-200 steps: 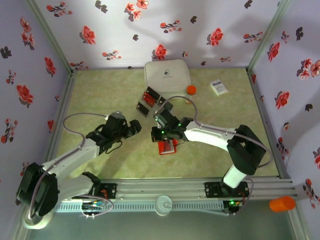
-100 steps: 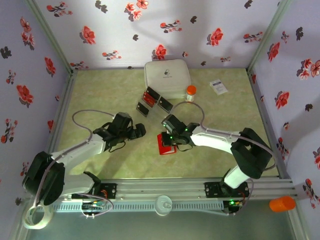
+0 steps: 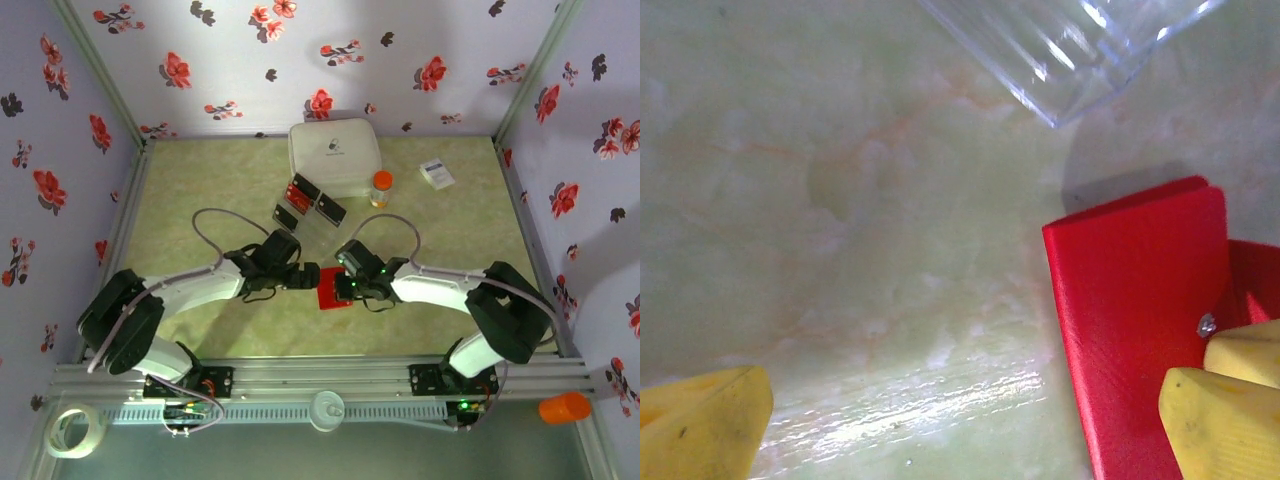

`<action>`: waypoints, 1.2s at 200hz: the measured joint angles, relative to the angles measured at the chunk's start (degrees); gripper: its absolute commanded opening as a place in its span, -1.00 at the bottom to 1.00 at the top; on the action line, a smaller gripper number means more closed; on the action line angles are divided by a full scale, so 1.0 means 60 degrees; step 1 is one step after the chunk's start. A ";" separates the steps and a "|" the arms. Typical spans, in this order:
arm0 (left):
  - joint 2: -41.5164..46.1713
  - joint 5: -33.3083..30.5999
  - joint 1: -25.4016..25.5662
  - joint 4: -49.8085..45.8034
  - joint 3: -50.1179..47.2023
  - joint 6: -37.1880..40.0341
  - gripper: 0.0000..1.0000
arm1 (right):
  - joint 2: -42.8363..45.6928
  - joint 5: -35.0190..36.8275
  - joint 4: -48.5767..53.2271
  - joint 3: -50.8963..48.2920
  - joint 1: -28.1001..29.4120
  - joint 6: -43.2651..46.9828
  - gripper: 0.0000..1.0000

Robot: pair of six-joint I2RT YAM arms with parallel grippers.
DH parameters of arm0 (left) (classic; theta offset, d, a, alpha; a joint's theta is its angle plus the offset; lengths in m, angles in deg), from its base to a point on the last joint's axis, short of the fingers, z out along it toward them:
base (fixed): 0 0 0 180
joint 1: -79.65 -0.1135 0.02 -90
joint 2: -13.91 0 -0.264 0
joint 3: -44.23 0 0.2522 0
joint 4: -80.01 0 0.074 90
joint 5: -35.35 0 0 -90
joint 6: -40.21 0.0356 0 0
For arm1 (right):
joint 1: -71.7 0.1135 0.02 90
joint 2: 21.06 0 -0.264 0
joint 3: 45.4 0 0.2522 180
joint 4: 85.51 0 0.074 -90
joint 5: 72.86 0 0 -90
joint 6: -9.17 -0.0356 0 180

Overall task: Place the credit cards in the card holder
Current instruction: Close the card holder at the center of the table.

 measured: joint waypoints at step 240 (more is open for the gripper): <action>-0.1905 -0.0885 0.0969 -0.0699 0.1264 0.0663 0.99 | 0.0200 0.0007 -0.0331 -0.0361 -0.0036 -0.0251 -1.00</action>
